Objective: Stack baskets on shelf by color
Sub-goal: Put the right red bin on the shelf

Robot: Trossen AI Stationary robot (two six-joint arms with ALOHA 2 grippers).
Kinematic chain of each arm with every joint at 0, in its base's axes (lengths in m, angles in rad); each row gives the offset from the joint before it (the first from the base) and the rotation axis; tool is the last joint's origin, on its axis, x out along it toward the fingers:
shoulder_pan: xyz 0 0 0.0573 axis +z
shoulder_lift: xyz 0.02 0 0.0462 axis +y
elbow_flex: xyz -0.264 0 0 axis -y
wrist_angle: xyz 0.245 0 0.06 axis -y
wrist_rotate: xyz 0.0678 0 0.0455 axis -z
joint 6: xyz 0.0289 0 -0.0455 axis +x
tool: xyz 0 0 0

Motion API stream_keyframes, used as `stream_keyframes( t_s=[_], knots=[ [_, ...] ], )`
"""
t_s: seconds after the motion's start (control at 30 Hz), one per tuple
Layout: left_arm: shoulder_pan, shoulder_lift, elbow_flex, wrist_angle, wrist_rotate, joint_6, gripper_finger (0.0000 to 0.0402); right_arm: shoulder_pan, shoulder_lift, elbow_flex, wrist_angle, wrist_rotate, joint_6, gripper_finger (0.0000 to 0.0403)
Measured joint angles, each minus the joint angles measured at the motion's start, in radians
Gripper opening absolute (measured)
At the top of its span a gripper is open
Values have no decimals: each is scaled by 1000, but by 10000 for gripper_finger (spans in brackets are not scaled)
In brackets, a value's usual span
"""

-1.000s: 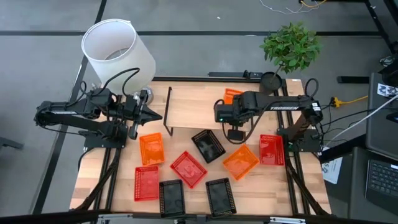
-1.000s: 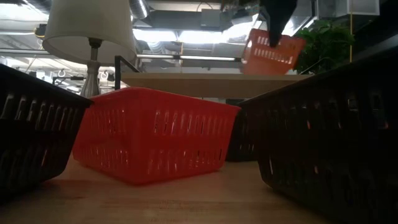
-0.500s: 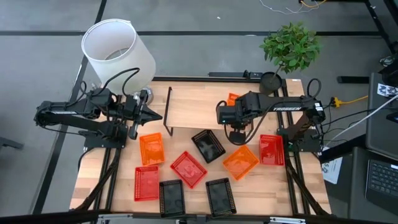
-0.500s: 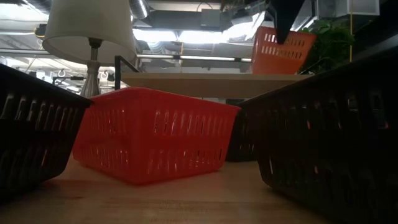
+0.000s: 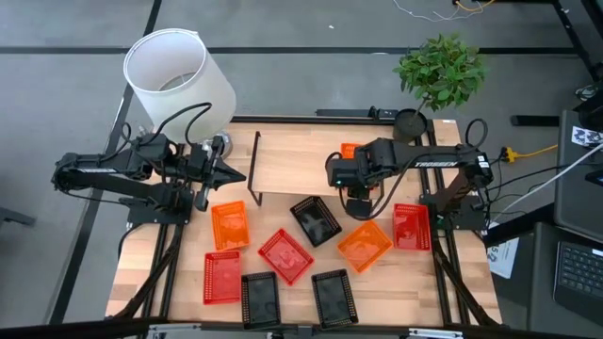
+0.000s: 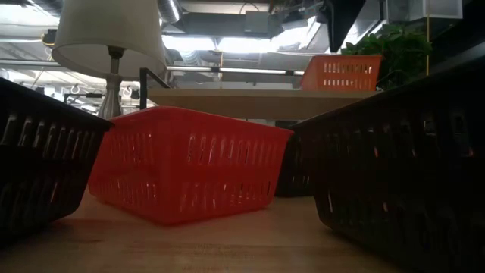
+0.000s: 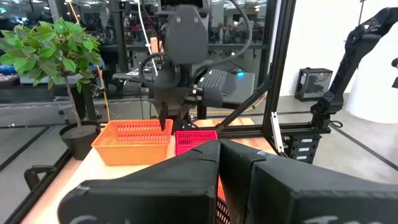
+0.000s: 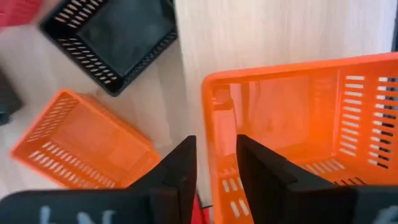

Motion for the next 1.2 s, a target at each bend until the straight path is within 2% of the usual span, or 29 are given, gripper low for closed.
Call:
stream_keyframes(
  t_s=[0.23,0.33,0.63,0.73,0.8,0.9,1.03,1.2],
  knots=[
    [0,0,0,0,0,0,0,3,0,171,-26,-36,31,116],
    [0,0,0,0,0,0,0,3,0,275,-25,-82,54,116],
    [0,0,0,0,0,0,0,7,-2,519,-24,-197,245,116],
    [0,0,0,0,0,21,0,29,-18,510,-12,-234,331,116],
    [0,0,0,0,0,25,0,50,-25,506,-19,-256,333,116],
    [0,0,0,17,0,9,0,89,-29,505,-24,-243,214,116],
    [0,-7,0,33,0,9,0,126,-29,505,-1,-149,102,116],
    [0,-8,0,37,0,8,0,131,-24,504,30,-122,98,116]
  ],
)
